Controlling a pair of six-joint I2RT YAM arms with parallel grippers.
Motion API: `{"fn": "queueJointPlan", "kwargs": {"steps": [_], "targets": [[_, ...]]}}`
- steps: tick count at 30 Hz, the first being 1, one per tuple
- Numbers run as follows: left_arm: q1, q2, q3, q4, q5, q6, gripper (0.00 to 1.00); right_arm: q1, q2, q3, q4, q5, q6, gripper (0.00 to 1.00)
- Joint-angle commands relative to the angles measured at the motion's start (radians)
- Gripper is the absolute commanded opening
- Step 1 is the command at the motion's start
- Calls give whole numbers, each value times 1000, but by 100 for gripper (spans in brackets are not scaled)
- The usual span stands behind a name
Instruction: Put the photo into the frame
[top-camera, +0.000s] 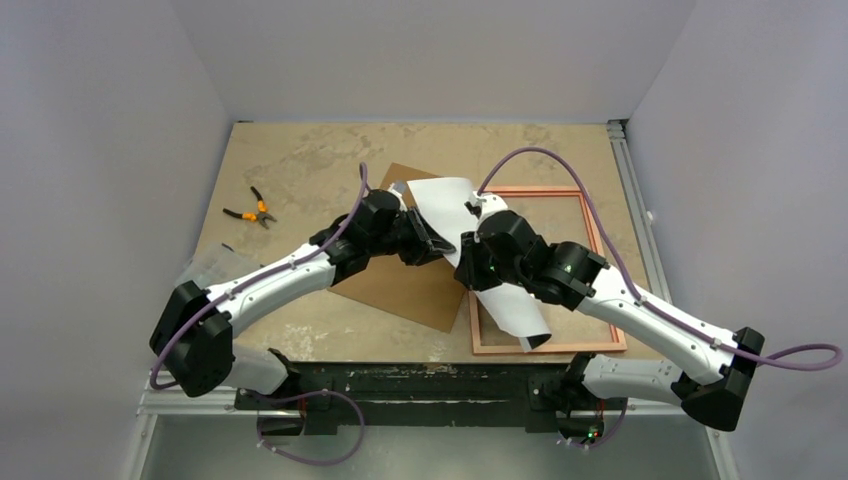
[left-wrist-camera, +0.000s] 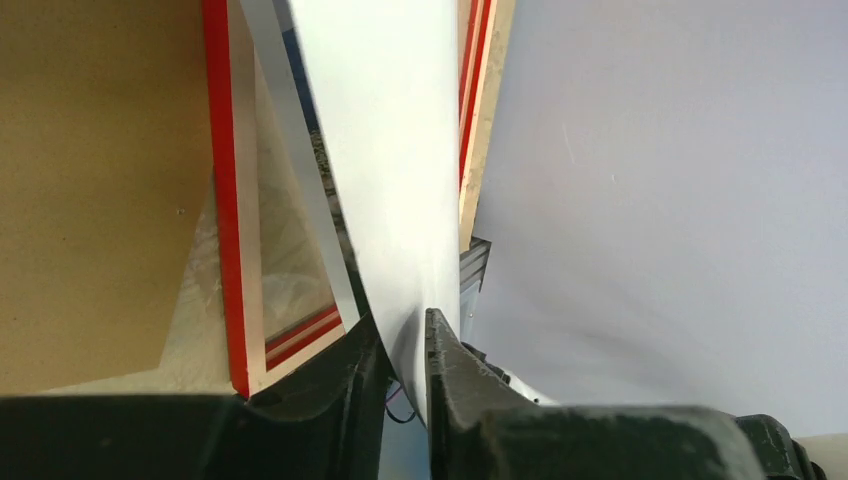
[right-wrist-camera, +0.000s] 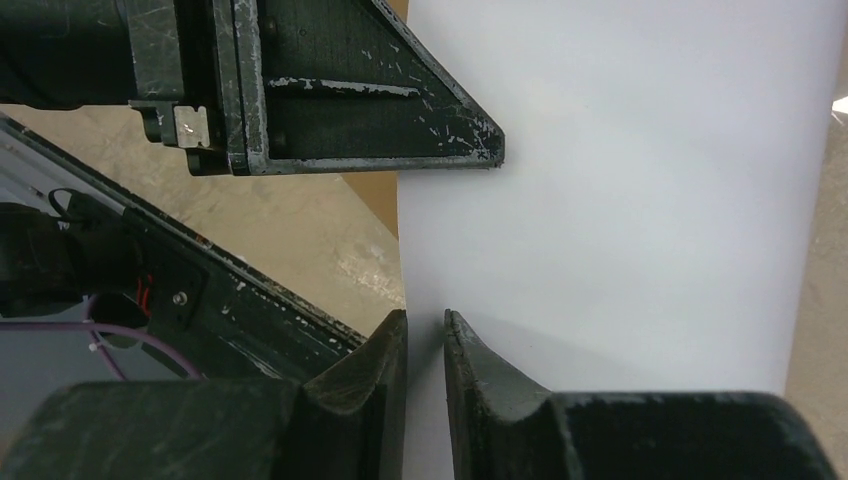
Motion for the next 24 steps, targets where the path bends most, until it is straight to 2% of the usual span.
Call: {"fn": "queueJointPlan", "kwargs": {"steps": [1,3,6,7,9,11,17,20,24], "targets": [[-4,12,43,40,5,4,11,5,-17,-8,46,-23,22,20],[-5,12,41,32,2,8,1,4,-18,-7,52,-33,24,23],[-4,-3,41,-3,-20,22,0,4,-19,-5,59,-47,24,30],[-4,-10,42,-18,-30,31,0,5,-20,-4,62,-50,25,34],[-4,-33,43,-57,-54,52,0,5,-19,-5,70,-63,27,50],[-4,-65,52,-107,-86,84,0,4,-17,-8,83,-119,41,61],[-4,-153,163,-267,-159,238,0,-1,-21,31,43,-89,64,83],[-4,-142,256,-272,-99,297,0,-51,-40,59,-10,-56,79,91],[-9,-96,344,-181,58,330,0,-251,-103,33,-31,-168,83,97]]}}
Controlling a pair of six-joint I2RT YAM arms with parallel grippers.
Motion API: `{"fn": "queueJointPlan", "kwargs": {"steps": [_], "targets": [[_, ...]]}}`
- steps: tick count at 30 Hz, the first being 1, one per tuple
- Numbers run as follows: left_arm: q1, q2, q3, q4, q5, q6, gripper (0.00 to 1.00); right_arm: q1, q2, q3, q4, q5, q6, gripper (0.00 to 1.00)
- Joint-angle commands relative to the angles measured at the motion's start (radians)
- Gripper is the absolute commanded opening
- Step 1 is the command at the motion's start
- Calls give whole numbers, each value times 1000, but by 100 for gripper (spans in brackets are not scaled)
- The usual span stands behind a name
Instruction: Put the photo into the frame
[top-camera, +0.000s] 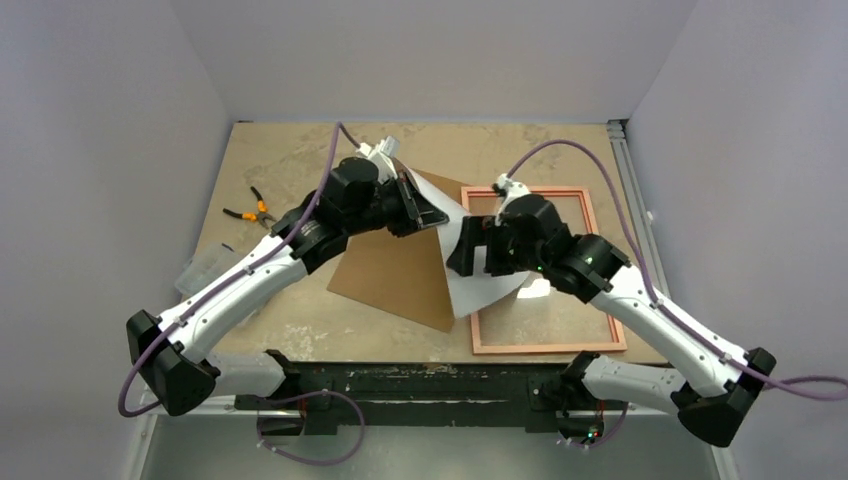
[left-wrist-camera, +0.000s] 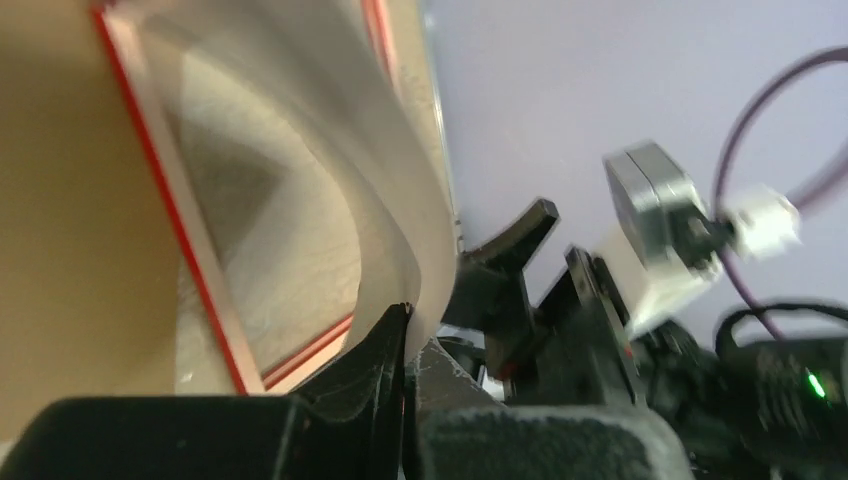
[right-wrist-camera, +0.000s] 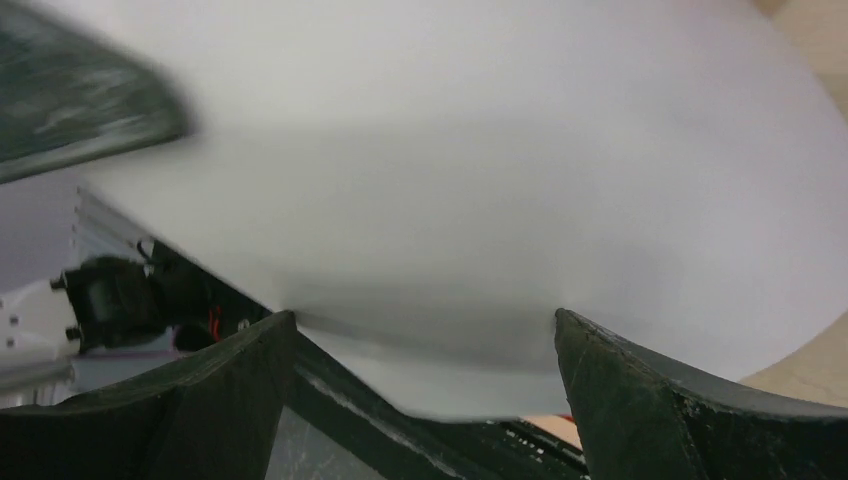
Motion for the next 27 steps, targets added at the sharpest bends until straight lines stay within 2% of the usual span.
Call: {"fn": "queueJointPlan", "kwargs": {"steps": [1,6,10,17,22,24,27], "targets": [[-10,24,102,124,167,84,0,-215,-94,10,-38,-103,18,98],[-19,42,137,269,288,61,0,-377,-116,-9,-64,-221,-18,98],[-22,-14,52,303,297,65,0,-430,-131,2,-77,-241,-39,98],[-17,-80,-235,107,173,121,0,-455,-139,-31,-62,-265,-48,98],[28,-43,-417,161,166,56,0,-459,-129,-70,-44,-272,-52,98],[56,-17,-443,175,176,65,0,-460,-122,-80,-45,-266,-60,98],[110,35,-399,67,175,133,0,-462,-116,-86,-51,-261,-66,98]]}}
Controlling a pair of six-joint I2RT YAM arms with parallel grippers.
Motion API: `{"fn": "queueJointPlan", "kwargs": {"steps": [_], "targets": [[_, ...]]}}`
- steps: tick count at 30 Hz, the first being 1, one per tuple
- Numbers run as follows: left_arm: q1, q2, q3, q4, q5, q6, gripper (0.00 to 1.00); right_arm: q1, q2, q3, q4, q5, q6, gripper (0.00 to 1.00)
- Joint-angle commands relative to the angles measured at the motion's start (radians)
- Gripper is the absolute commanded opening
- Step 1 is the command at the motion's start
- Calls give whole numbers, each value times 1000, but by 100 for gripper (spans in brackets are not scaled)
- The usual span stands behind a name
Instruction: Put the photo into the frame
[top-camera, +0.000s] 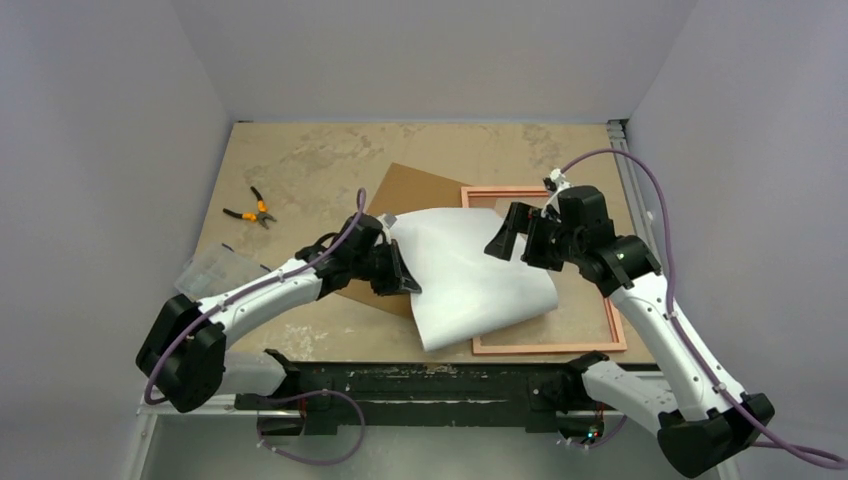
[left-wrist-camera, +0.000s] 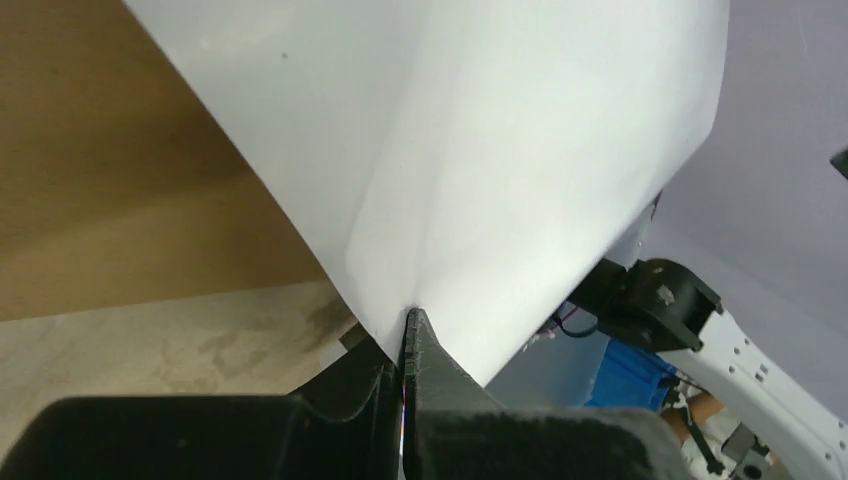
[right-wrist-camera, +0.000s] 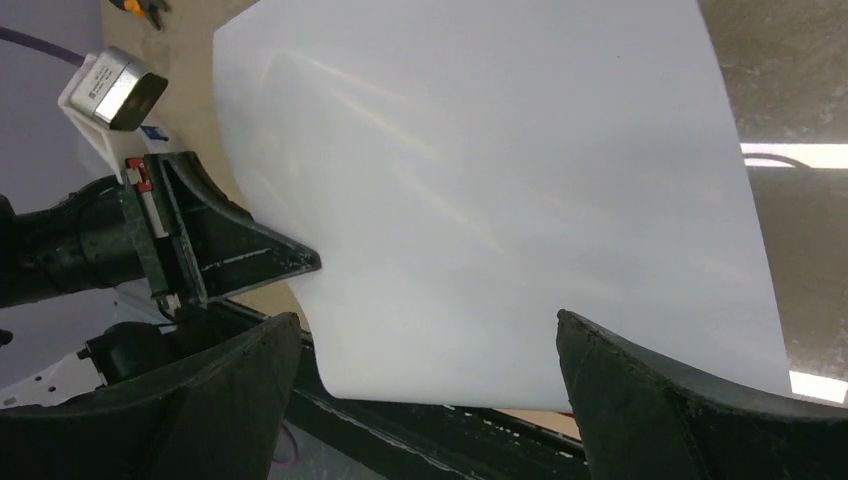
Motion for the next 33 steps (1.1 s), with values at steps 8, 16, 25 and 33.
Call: {"fn": "queueJointPlan", "kwargs": {"steps": [8,16,25,33], "targets": [[166,109,209,-227,-39,226,0,-12,17,21,3,-12,-39,98],[133,322,384,-262,-1,285,0,-15,21,36,9,-45,-23,98],[15,480,513,-266,-22,254,0,-17,1,70,-2,-69,-13,98],[-22,578,635,-254,-11,235,0,-17,-12,113,-39,-19,-19,98]]}}
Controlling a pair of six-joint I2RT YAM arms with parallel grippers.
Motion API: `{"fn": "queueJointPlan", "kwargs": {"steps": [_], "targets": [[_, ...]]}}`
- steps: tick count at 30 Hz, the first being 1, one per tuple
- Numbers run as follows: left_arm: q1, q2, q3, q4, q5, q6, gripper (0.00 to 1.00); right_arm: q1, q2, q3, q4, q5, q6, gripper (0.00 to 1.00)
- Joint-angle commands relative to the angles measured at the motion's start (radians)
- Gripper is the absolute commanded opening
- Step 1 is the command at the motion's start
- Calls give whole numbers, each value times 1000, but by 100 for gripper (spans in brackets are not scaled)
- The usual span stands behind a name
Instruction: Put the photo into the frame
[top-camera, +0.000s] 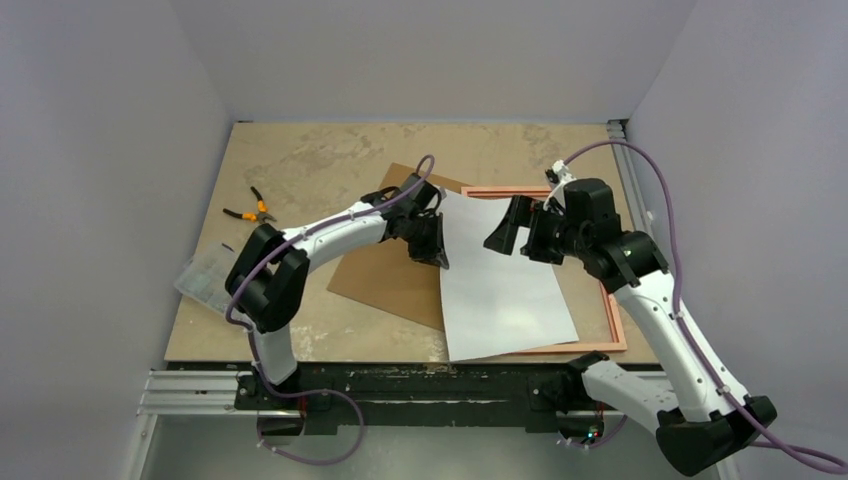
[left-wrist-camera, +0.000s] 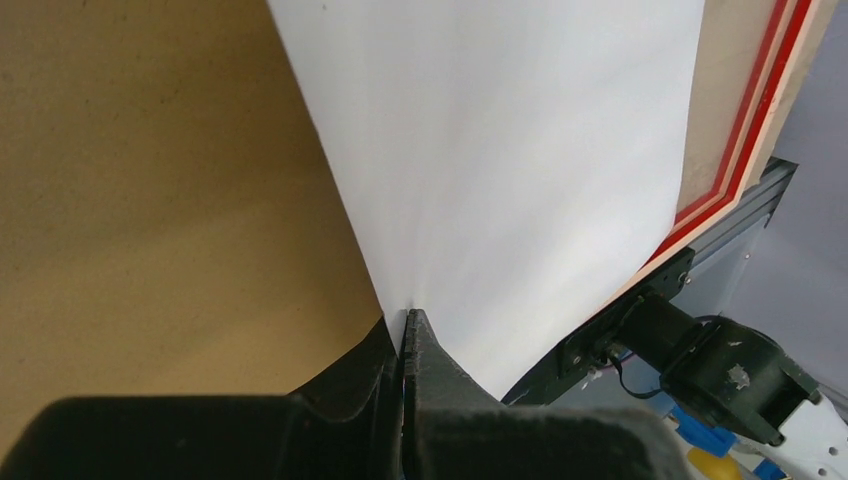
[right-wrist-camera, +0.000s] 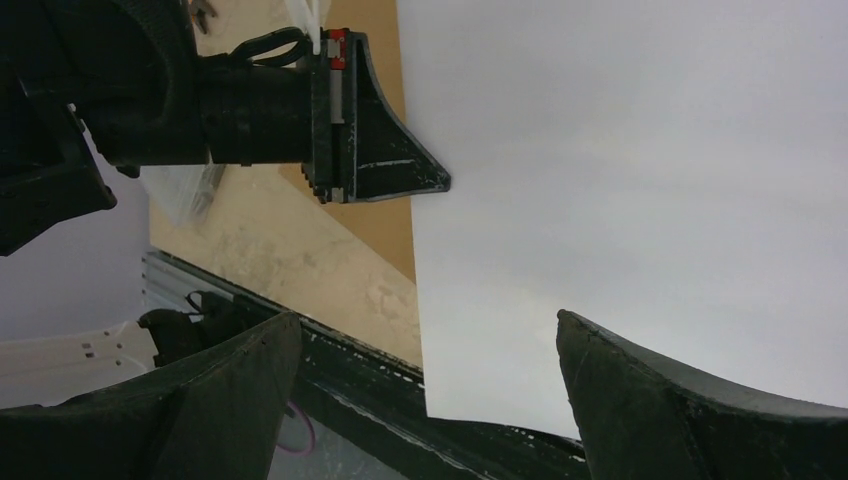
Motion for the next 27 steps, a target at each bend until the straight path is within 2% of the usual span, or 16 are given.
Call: {"fn": "queueJointPlan", "kwargs": {"steps": [1,7,15,23,27], "targets": [[-14,41,95,24,19,-10,0,-5,-31,61,-28,41,-1,98],[-34,128,197,32,50,-24,0,-5,-106,80,-20,105,29,98],[-71,230,305,57,75,-54,0,-5,-206,128,17,99,42,98],[-101,325,425,62,86,-65,0,-5,-206,158,22,72,28,98],[-103,346,432,115,98,-82,0,-5,-197,158,13,65,18,98]]}}
